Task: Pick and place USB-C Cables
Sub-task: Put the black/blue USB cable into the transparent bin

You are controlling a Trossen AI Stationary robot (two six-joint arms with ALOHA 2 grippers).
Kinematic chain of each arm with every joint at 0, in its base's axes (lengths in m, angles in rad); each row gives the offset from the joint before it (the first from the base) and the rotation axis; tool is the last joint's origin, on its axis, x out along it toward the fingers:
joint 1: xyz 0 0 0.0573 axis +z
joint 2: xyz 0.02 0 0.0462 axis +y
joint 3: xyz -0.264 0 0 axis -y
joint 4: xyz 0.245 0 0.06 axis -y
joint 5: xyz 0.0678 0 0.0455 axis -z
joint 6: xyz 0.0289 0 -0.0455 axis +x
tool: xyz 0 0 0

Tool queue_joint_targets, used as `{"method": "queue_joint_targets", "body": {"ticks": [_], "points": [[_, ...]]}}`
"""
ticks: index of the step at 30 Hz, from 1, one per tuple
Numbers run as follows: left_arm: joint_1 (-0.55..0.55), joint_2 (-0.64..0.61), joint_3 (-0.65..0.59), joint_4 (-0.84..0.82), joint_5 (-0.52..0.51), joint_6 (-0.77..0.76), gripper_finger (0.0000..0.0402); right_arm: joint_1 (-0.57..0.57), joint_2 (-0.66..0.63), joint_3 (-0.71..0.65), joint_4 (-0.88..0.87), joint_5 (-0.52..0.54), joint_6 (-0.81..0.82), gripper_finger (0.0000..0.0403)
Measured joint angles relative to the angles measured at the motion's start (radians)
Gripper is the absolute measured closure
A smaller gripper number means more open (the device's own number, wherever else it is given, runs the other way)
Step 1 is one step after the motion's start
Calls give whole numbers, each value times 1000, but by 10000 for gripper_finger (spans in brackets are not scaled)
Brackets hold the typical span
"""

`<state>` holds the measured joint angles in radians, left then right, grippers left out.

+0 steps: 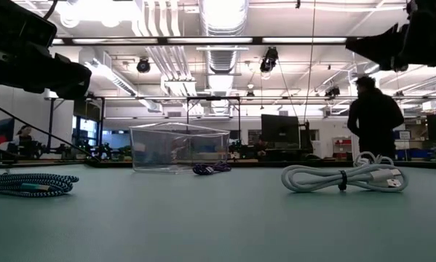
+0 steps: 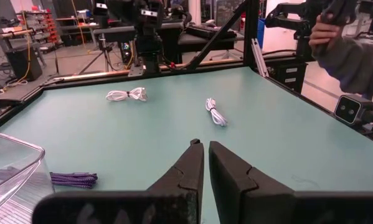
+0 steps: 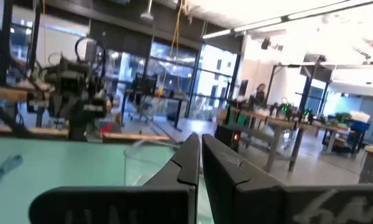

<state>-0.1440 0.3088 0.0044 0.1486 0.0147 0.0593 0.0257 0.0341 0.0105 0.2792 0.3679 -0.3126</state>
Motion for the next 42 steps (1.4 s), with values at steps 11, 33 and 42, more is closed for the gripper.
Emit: {"method": "queue_joint_targets", "body": {"ticks": [11,33,42], "points": [[0,0,0,1,0,0,391,0,2,0,-38,0,-55,394],[0,11,0,366,0,0,391,0,0,0,-57,0,-55,394],[0,13,0,405,0,0,391,0,0,0,-57,-38,-33,394]]}}
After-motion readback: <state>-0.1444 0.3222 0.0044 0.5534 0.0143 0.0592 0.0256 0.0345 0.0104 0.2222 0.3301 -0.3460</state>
